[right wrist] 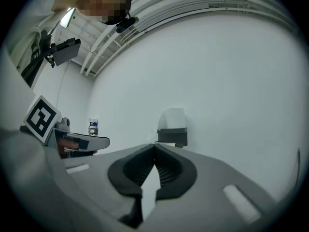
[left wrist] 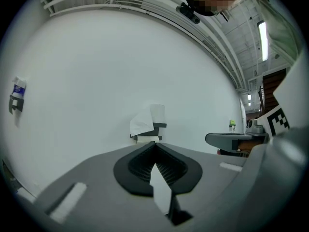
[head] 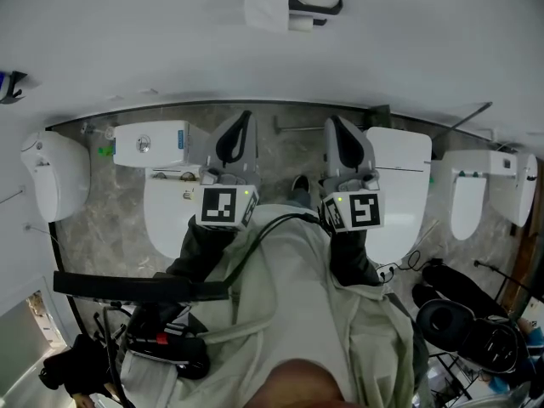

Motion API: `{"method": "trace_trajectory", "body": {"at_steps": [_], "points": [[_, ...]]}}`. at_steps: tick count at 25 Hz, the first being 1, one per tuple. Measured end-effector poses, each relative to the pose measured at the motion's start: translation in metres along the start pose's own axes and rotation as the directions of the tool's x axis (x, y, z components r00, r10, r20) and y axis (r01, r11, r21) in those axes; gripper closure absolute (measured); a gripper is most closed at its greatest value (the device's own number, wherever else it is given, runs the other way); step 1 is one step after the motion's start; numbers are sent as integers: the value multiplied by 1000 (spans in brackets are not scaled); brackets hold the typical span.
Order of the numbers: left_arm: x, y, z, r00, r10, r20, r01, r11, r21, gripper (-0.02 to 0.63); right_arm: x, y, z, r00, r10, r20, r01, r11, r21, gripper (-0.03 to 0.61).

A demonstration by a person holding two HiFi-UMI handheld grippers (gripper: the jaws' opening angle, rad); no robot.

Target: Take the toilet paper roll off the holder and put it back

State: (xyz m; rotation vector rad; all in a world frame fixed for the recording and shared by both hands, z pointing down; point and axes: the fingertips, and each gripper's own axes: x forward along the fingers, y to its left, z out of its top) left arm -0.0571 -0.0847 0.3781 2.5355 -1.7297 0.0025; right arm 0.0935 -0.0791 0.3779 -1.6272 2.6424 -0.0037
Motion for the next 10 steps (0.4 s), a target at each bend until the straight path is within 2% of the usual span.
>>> {"method": "trace_trajectory", "body": {"at_steps": [10], "points": [[4, -6, -5, 1000, -23, -10, 23, 1000, 10, 607, -5, -4, -3, 1000, -6, -5, 6, 1000, 16, 577]]}}
